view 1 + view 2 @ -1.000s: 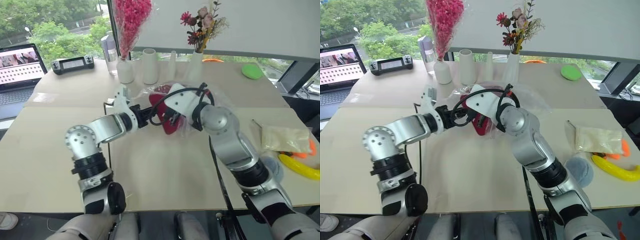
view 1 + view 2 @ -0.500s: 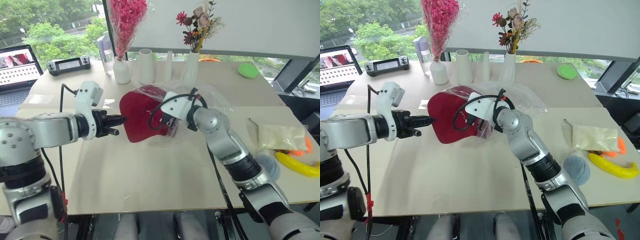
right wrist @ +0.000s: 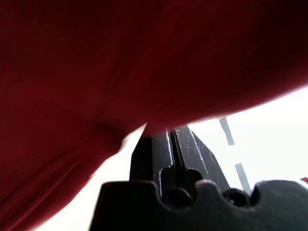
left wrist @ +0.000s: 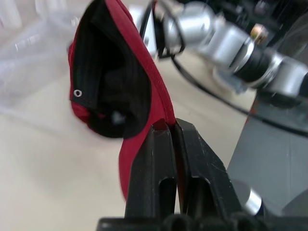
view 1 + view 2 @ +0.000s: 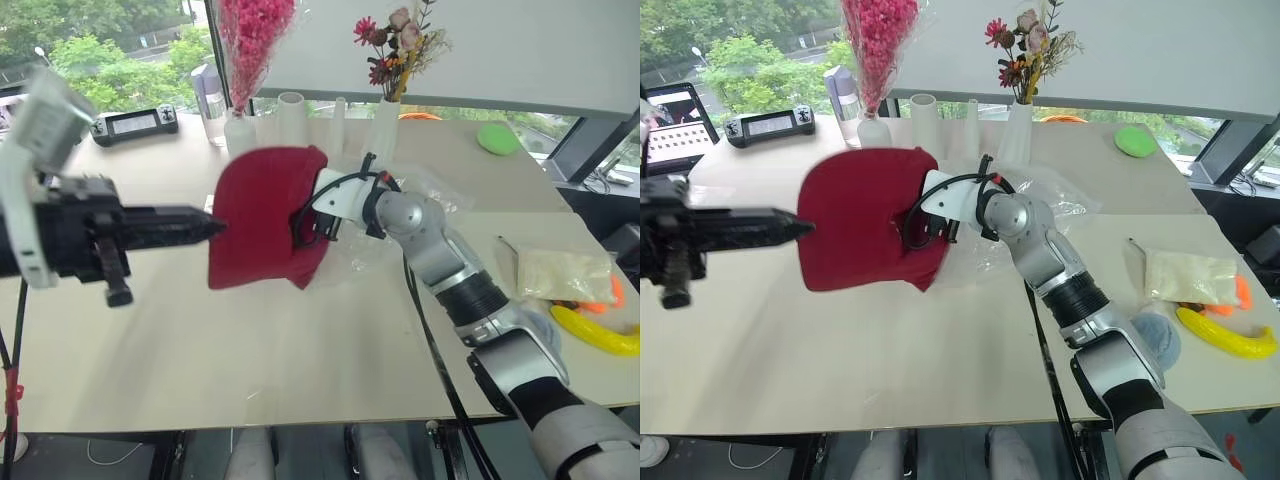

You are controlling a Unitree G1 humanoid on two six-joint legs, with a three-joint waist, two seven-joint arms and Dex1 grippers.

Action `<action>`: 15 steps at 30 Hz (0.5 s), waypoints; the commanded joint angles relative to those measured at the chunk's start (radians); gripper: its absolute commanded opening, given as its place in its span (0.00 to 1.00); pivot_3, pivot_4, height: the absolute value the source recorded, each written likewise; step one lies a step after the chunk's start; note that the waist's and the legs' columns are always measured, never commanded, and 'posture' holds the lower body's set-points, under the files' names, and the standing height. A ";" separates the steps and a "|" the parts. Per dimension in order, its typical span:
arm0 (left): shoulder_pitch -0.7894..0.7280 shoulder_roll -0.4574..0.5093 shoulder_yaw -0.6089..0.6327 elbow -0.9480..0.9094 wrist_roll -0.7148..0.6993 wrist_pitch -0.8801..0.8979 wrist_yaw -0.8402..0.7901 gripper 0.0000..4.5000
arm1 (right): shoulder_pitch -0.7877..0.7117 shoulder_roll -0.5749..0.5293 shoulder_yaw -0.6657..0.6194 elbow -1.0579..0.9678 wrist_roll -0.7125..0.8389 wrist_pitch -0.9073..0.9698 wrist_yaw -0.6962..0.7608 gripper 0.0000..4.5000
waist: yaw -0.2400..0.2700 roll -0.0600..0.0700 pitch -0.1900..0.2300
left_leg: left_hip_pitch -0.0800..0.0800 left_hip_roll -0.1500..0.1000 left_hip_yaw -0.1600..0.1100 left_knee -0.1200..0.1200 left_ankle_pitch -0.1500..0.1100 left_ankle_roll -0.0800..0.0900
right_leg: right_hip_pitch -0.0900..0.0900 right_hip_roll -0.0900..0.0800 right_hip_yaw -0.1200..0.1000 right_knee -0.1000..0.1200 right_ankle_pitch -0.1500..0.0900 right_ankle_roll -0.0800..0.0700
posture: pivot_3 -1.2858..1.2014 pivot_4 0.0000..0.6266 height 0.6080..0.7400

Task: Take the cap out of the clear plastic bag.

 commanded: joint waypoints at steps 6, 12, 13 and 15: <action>-0.258 -0.220 -0.176 0.174 0.119 -0.375 0.330 0.01 | 0.030 -0.005 -0.044 -0.086 -0.002 0.032 0.007 0.00 | 0.013 0.000 0.000 | 0.003 0.000 0.000 0.000 0.000 0.000 | 0.004 0.000 0.000 0.001 0.002 0.003 | 0.52 0.24 1.00; -0.298 -0.547 -0.295 0.219 0.388 -0.496 0.440 0.01 | 0.100 -0.011 -0.053 -0.212 -0.013 0.130 0.018 0.00 | 0.034 -0.001 0.000 | 0.003 0.000 0.000 0.000 0.003 -0.003 | 0.003 0.001 0.000 0.002 0.003 0.004 | 0.52 0.24 1.00; -0.282 -0.580 -0.305 0.227 0.442 -0.508 0.438 0.01 | 0.108 -0.012 -0.055 -0.229 -0.016 0.144 0.019 0.00 | 0.034 -0.001 0.000 | 0.002 0.000 0.000 0.000 0.003 -0.003 | 0.003 0.001 0.000 0.002 0.003 0.004 | 0.52 0.24 1.00; -0.251 -0.641 -0.315 0.251 0.567 -0.560 0.414 0.01 | 0.122 -0.016 -0.058 -0.257 -0.021 0.170 0.020 0.00 | 0.028 -0.001 0.000 | 0.001 0.000 0.000 0.000 0.003 -0.003 | 0.002 0.001 0.000 0.001 0.003 0.004 | 0.52 0.24 1.00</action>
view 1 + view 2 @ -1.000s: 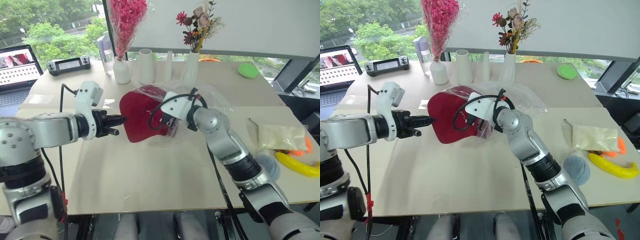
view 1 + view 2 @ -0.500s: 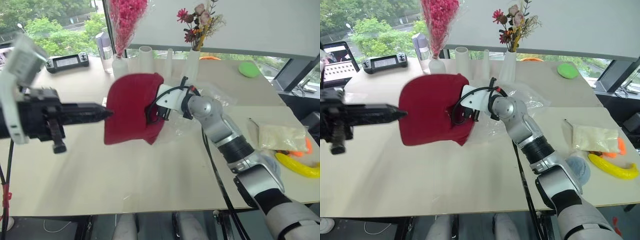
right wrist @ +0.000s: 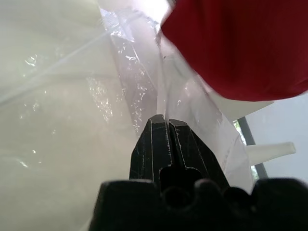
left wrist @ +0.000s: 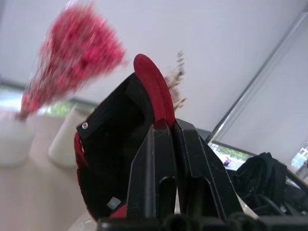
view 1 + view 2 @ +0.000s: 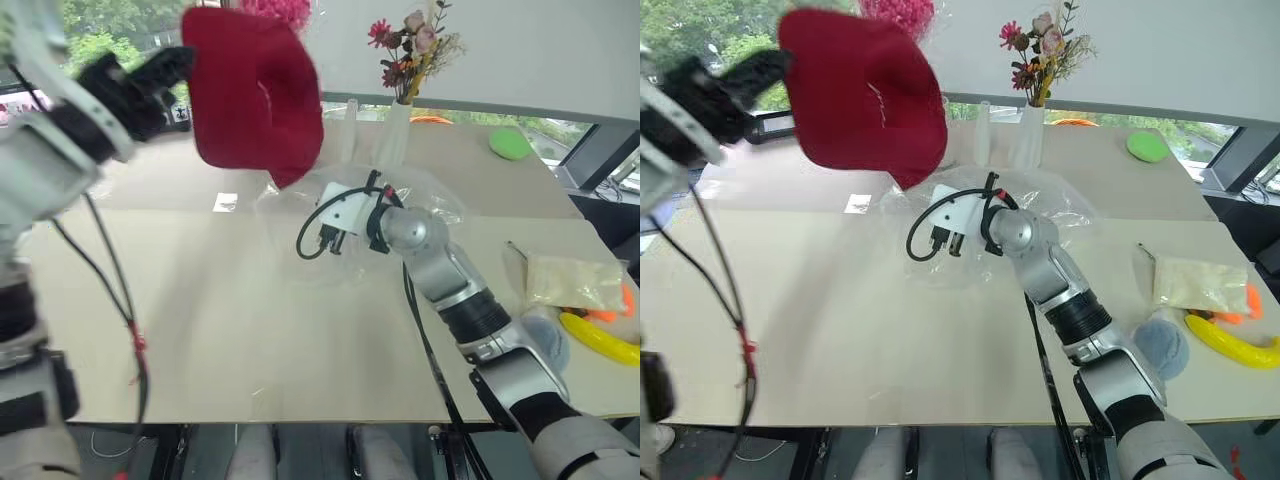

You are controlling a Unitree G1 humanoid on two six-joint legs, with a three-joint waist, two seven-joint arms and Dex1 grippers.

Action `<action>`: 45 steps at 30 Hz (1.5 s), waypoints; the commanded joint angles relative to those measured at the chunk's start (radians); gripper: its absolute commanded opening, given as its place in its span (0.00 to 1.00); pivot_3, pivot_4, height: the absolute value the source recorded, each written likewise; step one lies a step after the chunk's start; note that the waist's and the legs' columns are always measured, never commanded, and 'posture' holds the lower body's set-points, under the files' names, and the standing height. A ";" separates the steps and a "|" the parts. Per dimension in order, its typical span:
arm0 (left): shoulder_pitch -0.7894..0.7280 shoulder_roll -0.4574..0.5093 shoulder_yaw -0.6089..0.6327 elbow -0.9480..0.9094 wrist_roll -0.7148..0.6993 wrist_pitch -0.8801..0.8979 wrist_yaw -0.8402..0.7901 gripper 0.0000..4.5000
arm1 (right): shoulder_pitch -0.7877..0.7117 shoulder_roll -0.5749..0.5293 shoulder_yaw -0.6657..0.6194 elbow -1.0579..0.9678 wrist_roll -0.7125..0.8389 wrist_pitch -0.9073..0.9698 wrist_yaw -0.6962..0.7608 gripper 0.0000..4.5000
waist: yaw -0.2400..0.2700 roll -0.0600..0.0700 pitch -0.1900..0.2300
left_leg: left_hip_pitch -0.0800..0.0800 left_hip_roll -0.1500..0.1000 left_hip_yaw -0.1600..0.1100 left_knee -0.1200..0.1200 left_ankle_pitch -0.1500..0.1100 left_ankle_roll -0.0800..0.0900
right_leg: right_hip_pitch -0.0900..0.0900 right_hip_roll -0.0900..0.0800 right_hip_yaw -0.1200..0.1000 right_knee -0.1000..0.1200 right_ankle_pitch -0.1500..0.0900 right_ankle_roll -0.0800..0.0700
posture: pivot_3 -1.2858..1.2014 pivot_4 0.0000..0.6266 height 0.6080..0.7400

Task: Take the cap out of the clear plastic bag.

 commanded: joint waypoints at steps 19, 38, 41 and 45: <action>0.219 -0.186 0.052 0.245 0.765 -0.167 -0.190 0.17 | 0.022 0.006 -0.049 -0.149 -0.002 0.124 -0.006 0.00 | 0.000 0.000 0.000 | 0.004 0.000 0.000 -0.002 0.001 -0.002 | 0.003 0.000 0.000 0.002 0.000 -0.001 | 0.52 0.24 1.00; 0.220 0.316 -0.061 -0.287 0.756 0.358 -0.572 0.98 | -0.031 0.030 -0.038 -0.062 0.018 0.042 -0.004 0.00 | -0.030 -0.001 0.001 | 0.005 0.001 0.000 -0.005 0.001 -0.002 | 0.000 0.001 -0.001 0.003 -0.001 -0.003 | 0.52 0.24 1.00; 0.188 0.276 -0.057 -0.281 0.796 0.322 -0.554 0.98 | -0.041 0.037 -0.045 -0.043 0.029 0.030 -0.004 0.00 | -0.031 -0.001 0.001 | 0.004 0.001 0.000 -0.005 0.001 -0.002 | 0.000 0.001 -0.001 0.003 -0.001 -0.003 | 0.52 0.24 1.00; 0.157 0.152 -0.039 -0.198 0.879 0.232 -0.494 0.98 | -0.022 0.059 -0.081 -0.055 0.103 0.060 0.035 0.00 | -0.029 -0.001 0.001 | 0.004 0.001 -0.001 -0.005 0.001 -0.001 | 0.000 0.001 -0.001 0.004 -0.002 -0.003 | 0.52 0.24 1.00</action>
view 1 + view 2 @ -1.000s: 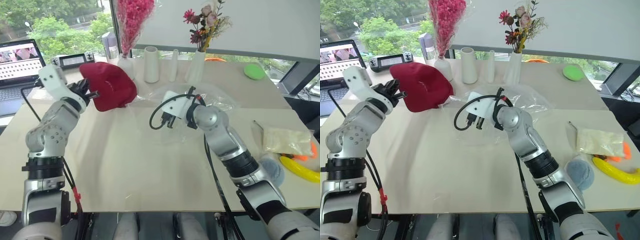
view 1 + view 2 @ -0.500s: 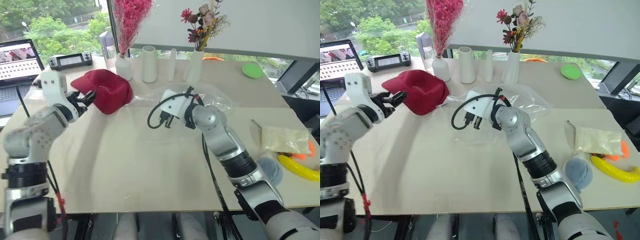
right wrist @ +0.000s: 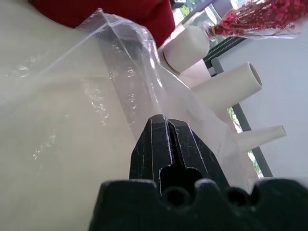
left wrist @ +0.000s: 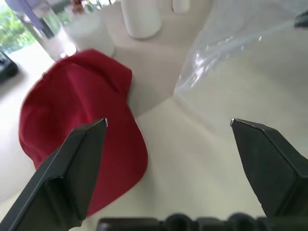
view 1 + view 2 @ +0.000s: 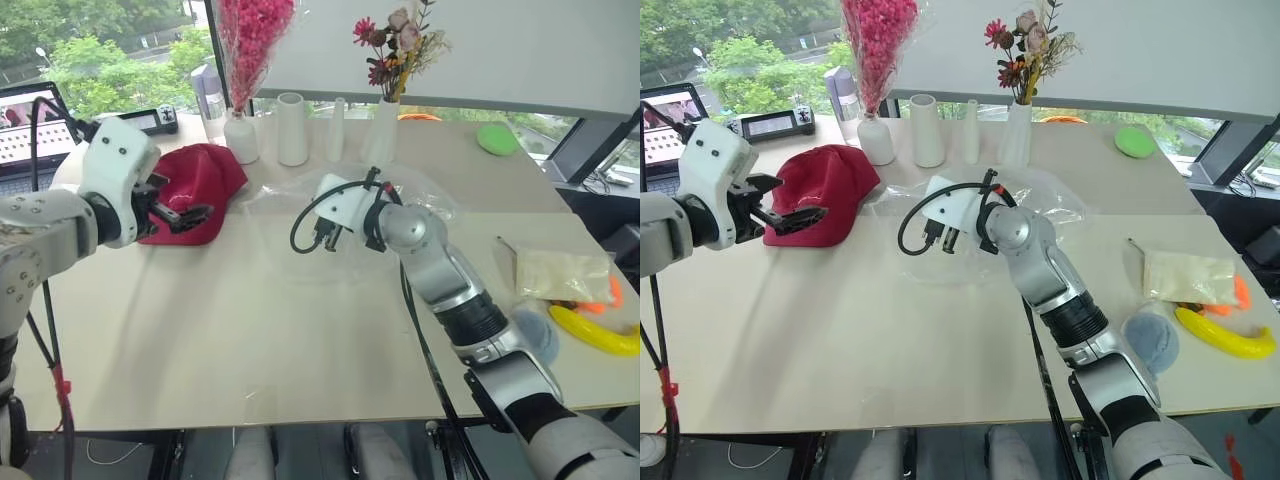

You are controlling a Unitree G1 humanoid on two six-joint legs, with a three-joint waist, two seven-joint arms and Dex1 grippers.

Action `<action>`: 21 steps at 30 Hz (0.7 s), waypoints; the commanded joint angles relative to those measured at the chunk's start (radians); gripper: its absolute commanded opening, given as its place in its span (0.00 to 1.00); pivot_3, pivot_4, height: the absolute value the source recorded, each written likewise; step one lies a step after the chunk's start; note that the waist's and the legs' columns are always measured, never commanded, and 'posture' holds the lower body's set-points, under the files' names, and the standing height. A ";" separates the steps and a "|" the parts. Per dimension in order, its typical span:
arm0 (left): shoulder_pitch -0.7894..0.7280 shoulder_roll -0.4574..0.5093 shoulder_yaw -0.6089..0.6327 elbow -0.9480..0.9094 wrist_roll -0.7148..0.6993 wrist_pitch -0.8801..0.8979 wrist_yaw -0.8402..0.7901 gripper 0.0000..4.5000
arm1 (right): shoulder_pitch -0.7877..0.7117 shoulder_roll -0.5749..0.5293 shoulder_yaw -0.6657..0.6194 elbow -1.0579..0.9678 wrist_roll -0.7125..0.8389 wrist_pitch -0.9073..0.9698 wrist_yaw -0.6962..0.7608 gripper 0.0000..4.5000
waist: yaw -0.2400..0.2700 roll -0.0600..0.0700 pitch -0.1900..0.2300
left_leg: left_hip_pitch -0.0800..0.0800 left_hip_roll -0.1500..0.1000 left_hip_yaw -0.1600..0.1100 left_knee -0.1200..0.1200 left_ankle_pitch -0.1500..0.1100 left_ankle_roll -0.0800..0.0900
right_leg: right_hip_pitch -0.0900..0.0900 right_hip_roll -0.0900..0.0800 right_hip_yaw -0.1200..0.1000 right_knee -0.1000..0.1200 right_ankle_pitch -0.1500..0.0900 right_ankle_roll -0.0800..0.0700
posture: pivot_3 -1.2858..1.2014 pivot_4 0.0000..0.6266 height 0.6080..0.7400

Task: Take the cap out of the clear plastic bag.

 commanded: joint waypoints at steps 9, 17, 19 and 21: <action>-0.092 -0.300 -0.004 0.126 0.196 -0.184 0.132 0.98 | -0.020 0.196 -0.216 0.147 0.236 -0.008 -0.110 0.00 | -0.001 0.000 0.000 | 0.000 0.000 0.000 0.001 0.000 0.000 | 0.000 0.000 0.000 0.001 0.000 0.000 | 0.52 0.24 1.00; -0.061 -0.369 -0.007 0.103 0.230 -0.146 0.133 0.98 | -0.188 0.232 -0.308 0.663 0.234 -0.314 -0.317 0.00 | -0.006 0.000 0.000 | 0.000 0.000 -0.001 0.000 0.000 0.001 | 0.000 0.000 0.000 0.001 0.001 0.000 | 0.52 0.24 1.00; -0.061 -0.395 -0.017 0.098 0.234 -0.141 0.135 0.98 | -0.210 0.249 -0.356 0.730 0.276 -0.337 -0.326 0.00 | -0.006 0.000 0.000 | 0.000 0.000 -0.001 0.000 0.000 0.001 | 0.000 0.000 0.000 0.001 0.001 0.000 | 0.52 0.24 1.00; -0.061 -0.416 -0.025 0.092 0.240 -0.138 0.137 1.00 | -0.220 0.279 -0.428 0.757 0.359 -0.347 -0.318 0.13 | -0.006 0.000 0.000 | 0.000 0.000 -0.001 0.000 0.000 0.001 | 0.000 0.000 0.000 0.001 0.001 0.000 | 0.52 0.24 1.00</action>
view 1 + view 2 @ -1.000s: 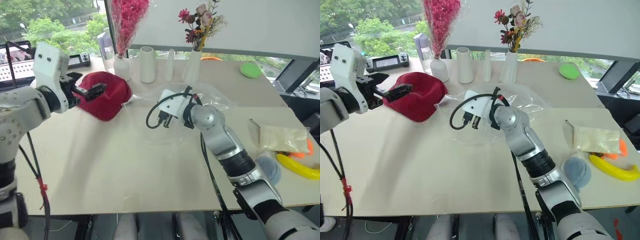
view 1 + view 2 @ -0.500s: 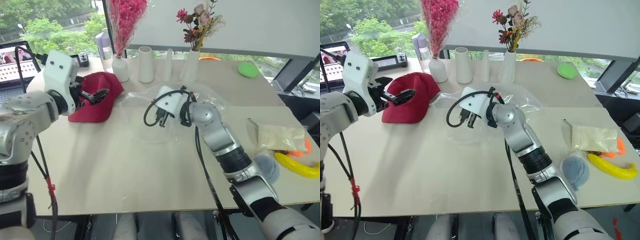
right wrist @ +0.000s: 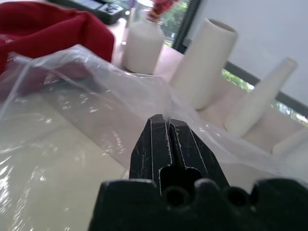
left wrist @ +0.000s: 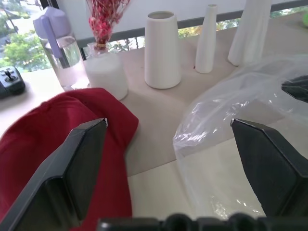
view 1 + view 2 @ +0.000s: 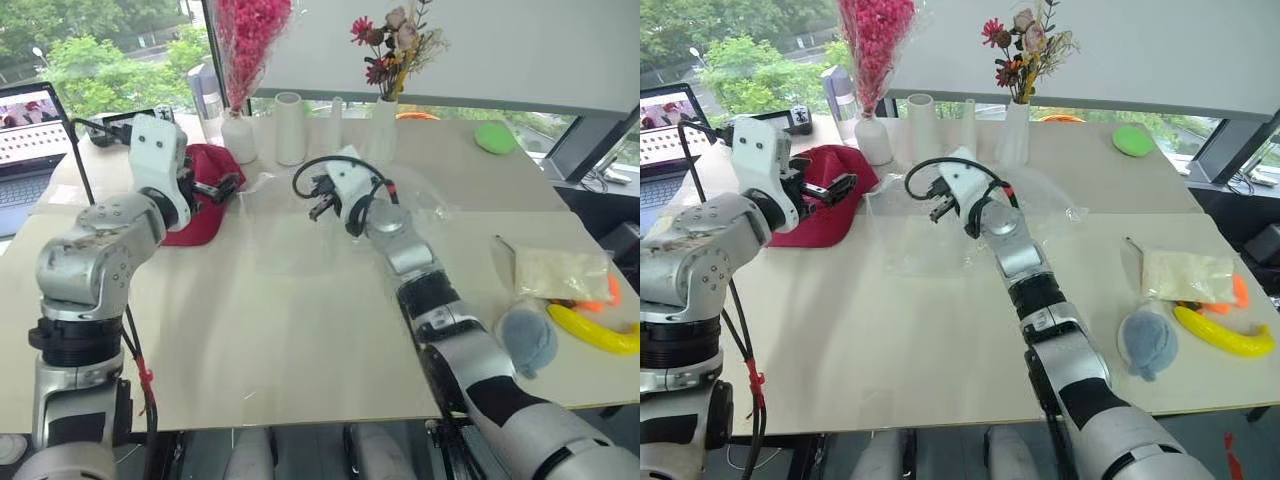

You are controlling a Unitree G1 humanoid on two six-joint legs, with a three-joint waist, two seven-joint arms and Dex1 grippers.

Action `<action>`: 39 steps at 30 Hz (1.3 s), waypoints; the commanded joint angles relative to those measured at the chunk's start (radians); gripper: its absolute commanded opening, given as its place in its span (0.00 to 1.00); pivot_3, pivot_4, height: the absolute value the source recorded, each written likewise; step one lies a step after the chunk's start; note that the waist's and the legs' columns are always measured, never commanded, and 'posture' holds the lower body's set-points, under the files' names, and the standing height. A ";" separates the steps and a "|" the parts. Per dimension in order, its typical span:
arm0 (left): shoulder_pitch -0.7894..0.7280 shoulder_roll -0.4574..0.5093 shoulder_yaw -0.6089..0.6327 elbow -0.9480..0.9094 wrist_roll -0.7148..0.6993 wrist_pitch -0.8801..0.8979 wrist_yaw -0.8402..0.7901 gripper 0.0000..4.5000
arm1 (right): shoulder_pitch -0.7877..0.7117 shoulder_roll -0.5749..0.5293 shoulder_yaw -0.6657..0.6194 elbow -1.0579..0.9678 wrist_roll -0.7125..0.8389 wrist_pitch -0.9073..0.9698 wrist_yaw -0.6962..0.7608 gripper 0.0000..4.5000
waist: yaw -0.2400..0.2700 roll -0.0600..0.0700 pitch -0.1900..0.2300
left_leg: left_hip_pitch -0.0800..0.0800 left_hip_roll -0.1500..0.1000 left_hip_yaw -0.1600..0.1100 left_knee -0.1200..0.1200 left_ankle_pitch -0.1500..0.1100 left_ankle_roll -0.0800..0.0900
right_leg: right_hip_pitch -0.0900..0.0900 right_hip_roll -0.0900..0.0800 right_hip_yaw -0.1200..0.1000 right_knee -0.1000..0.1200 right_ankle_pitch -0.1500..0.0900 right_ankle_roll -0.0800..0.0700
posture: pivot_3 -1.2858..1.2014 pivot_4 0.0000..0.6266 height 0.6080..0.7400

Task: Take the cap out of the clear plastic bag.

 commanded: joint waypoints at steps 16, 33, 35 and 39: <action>-0.044 -0.066 0.053 0.091 0.117 -0.205 -0.027 1.00 | 0.164 0.069 -0.298 -0.778 0.746 0.510 0.021 0.99 | 0.004 0.000 0.000 | 0.000 0.000 -0.002 0.000 0.000 0.000 | 0.000 0.000 -0.001 0.001 0.000 0.000 | 0.52 0.24 1.00; 0.514 -0.333 0.038 0.130 0.381 -0.923 0.051 1.00 | 0.854 -0.119 -0.098 -0.950 0.144 0.110 -0.202 0.99 | 0.013 0.003 -0.003 | 0.001 -0.001 0.001 0.000 0.000 0.001 | 0.002 -0.001 0.000 -0.001 0.000 0.000 | 0.52 0.24 1.00; 0.568 -0.345 0.005 0.138 0.399 -0.958 0.029 1.00 | 0.932 -0.114 -0.079 -0.919 0.106 0.046 -0.212 0.99 | 0.012 0.003 -0.003 | 0.002 -0.001 0.001 0.000 0.000 0.001 | 0.003 -0.001 0.000 -0.001 0.000 0.000 | 0.52 0.24 1.00; 0.621 -0.351 0.008 0.192 0.432 -0.985 0.051 1.00 | 0.998 -0.117 -0.048 -0.864 0.059 -0.053 -0.202 0.99 | 0.001 0.003 -0.003 | 0.004 0.000 0.001 0.001 0.000 0.000 | 0.003 -0.001 0.000 -0.001 0.000 0.000 | 0.52 0.24 1.00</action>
